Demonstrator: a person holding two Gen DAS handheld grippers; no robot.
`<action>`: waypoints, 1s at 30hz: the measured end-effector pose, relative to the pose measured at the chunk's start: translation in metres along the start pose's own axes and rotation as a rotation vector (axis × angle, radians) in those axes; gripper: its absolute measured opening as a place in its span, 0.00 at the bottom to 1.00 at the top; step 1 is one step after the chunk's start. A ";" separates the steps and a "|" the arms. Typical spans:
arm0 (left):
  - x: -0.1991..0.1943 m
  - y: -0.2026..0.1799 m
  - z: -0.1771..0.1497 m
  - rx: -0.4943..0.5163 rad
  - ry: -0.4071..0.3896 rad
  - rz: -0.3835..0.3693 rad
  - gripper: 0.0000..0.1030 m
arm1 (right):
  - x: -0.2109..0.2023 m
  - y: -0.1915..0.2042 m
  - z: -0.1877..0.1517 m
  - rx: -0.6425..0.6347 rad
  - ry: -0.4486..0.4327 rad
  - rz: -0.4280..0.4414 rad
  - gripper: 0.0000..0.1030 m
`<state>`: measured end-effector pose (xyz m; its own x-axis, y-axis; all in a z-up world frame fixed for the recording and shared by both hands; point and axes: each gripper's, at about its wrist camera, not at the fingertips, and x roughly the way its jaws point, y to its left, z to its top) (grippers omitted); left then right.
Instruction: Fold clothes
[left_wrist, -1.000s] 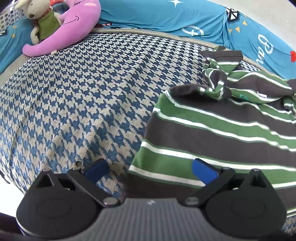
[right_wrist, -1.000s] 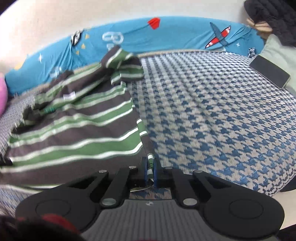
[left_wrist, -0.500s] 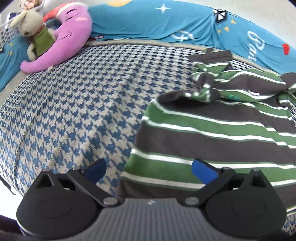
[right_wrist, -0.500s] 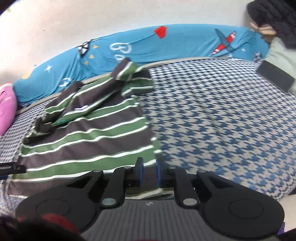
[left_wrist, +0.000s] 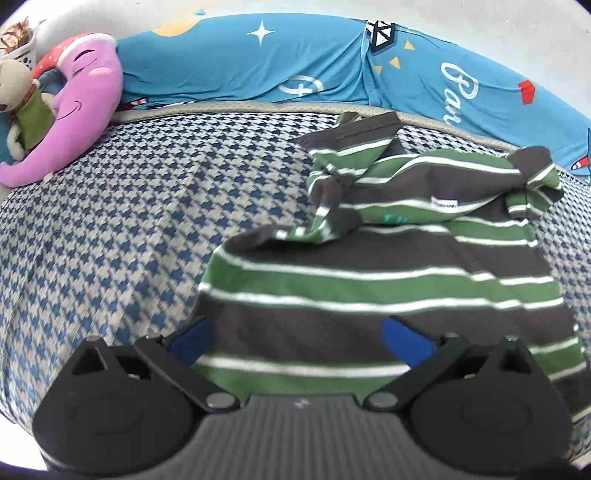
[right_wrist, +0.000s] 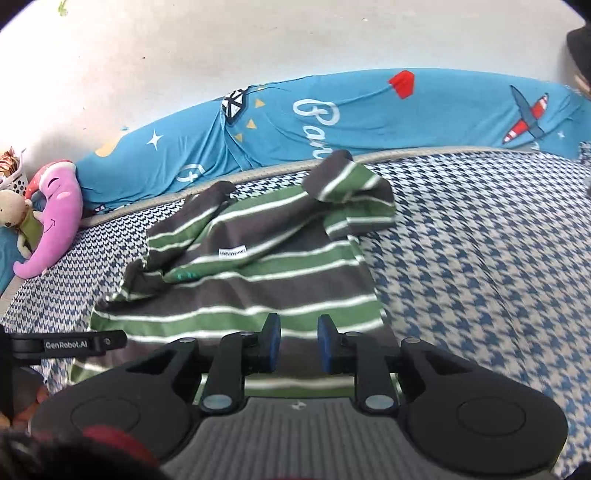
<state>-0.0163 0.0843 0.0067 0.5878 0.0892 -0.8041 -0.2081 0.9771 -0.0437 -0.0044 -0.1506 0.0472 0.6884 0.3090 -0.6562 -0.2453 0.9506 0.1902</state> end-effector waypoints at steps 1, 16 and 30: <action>0.002 -0.001 0.003 -0.005 0.004 -0.007 1.00 | 0.003 0.001 0.004 -0.006 -0.004 0.006 0.21; 0.037 -0.002 0.064 -0.037 0.018 0.008 1.00 | 0.050 -0.001 0.055 -0.003 -0.072 0.032 0.26; 0.096 0.014 0.114 -0.141 0.077 -0.062 1.00 | 0.089 -0.027 0.102 0.073 -0.183 -0.046 0.47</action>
<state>0.1265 0.1288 -0.0037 0.5426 0.0098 -0.8399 -0.2840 0.9432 -0.1725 0.1329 -0.1454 0.0587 0.8122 0.2591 -0.5227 -0.1654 0.9615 0.2196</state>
